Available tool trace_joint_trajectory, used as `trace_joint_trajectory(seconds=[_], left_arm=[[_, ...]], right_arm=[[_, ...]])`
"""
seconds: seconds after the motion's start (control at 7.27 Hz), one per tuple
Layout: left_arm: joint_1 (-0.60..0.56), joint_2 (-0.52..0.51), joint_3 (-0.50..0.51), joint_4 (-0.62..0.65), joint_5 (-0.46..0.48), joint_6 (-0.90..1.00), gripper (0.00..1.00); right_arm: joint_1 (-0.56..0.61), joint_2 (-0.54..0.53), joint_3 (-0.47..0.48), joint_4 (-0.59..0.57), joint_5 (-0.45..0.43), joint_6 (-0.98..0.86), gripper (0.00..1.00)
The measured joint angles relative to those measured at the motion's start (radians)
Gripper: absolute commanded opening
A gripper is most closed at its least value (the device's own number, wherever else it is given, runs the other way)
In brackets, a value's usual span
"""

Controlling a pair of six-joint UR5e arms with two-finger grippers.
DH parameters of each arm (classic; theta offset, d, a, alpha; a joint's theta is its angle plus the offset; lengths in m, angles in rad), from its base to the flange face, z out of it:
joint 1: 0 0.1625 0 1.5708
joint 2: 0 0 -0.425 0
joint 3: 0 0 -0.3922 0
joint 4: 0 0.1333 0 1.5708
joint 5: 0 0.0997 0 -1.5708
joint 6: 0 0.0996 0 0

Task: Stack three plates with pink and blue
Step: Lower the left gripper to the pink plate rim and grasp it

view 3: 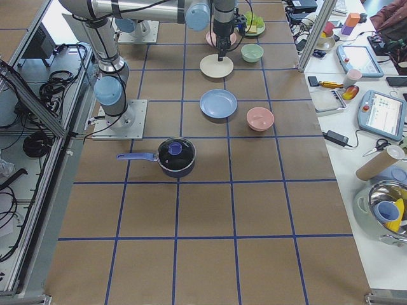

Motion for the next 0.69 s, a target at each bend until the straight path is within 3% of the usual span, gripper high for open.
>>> trace_joint_trajectory(seconds=[0.28, 0.69], left_arm=[[-0.001, 0.011, 0.001, 0.005, 0.012, 0.0, 0.08], [-0.007, 0.052, 0.004, -0.024, 0.032, 0.0, 0.03]], right_arm=[[-0.006, 0.002, 0.075, -0.112, -0.003, -0.002, 1.0], [-0.113, 0.004, 0.114, -0.145, -0.014, -0.104, 1.0]])
